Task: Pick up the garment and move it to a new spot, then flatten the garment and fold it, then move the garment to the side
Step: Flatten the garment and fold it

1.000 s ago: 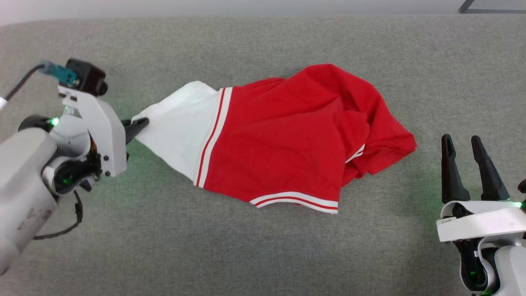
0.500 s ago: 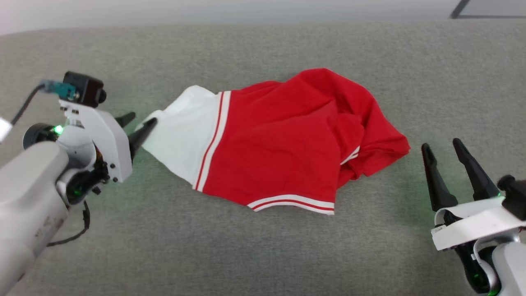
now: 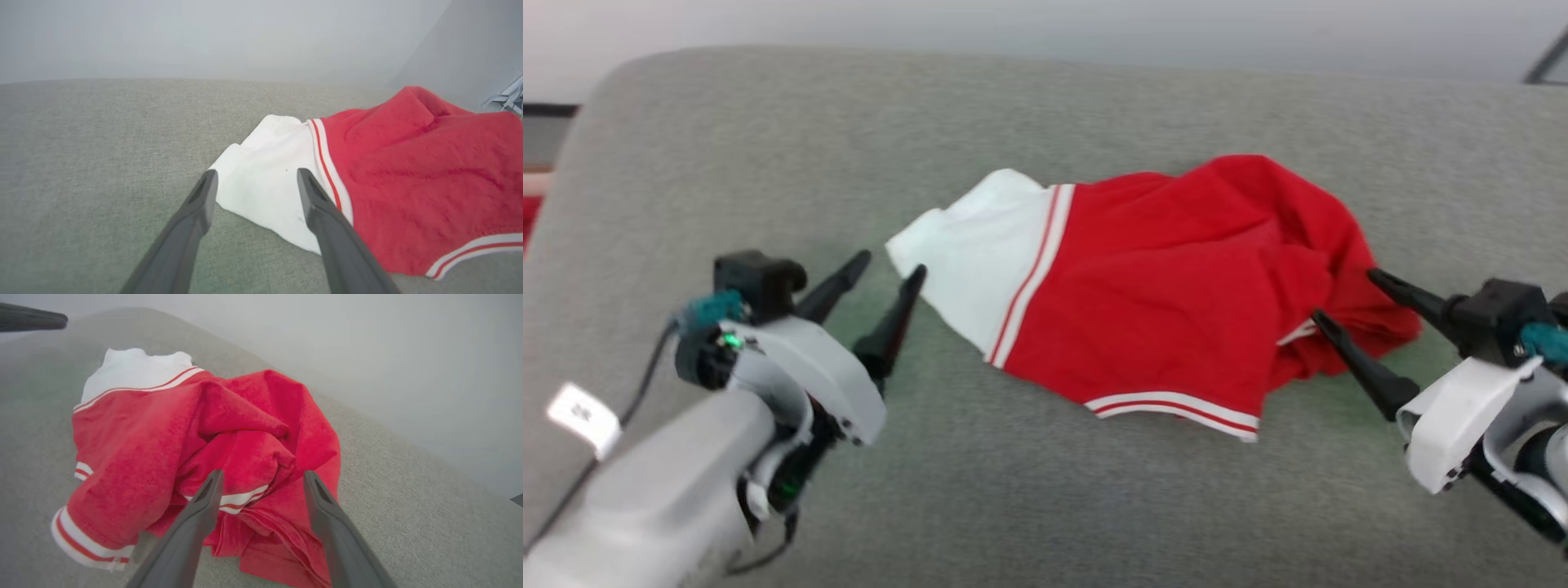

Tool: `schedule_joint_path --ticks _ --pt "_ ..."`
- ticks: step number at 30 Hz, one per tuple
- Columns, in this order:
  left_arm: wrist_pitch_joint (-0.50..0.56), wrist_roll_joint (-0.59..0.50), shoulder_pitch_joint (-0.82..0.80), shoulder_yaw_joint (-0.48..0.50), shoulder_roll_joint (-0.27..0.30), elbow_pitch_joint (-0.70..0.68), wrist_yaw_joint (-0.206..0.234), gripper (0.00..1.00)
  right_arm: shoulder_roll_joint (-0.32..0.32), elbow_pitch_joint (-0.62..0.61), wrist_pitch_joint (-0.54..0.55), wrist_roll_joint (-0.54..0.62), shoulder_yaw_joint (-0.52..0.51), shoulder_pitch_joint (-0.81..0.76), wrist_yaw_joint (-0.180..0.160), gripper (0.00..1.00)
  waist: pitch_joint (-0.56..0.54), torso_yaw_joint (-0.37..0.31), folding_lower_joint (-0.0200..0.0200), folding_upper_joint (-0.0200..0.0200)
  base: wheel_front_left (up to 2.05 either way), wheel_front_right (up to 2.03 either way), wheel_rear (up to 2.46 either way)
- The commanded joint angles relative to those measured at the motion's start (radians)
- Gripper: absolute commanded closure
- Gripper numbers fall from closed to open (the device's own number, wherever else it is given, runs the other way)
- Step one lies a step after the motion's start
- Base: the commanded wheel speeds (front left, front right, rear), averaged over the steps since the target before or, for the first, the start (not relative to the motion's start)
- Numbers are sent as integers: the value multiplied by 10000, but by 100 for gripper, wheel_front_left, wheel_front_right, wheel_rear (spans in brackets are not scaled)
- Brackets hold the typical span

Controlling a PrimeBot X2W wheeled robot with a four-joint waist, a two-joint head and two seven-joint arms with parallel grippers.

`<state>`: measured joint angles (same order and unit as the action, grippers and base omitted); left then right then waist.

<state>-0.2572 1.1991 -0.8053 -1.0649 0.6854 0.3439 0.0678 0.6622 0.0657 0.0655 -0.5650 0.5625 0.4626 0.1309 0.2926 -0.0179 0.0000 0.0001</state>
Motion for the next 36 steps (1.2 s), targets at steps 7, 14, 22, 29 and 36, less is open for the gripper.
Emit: schedule_joint_path --ticks 7,14,22,29,36 --pt "-63 -1824 1881 2090 -433 -2121 1223 0 931 -32 1797 -1047 1188 990 -4 0 26 1120 0 -1 0 0 0" --pt "-67 -4239 3977 4055 -1538 -3579 1831 0 1860 148 3436 -2066 1874 1438 -4 0 155 1723 0 -1 0 0 0" --pt "-69 -5701 5422 5380 -2834 -4001 1302 0 2393 64 3840 -2284 2165 1678 -4 100 183 2115 0 -1 0 0 0" --pt "-69 -6248 6007 6033 -3402 -3762 797 0 3617 46 3673 -1635 1588 1955 -6 100 36 2052 0 -1 0 0 0" --pt "-69 -6546 6345 6437 -3820 -3620 330 0 4500 -938 3984 110 588 2455 -6 100 -148 1888 0 -1 0 0 0"
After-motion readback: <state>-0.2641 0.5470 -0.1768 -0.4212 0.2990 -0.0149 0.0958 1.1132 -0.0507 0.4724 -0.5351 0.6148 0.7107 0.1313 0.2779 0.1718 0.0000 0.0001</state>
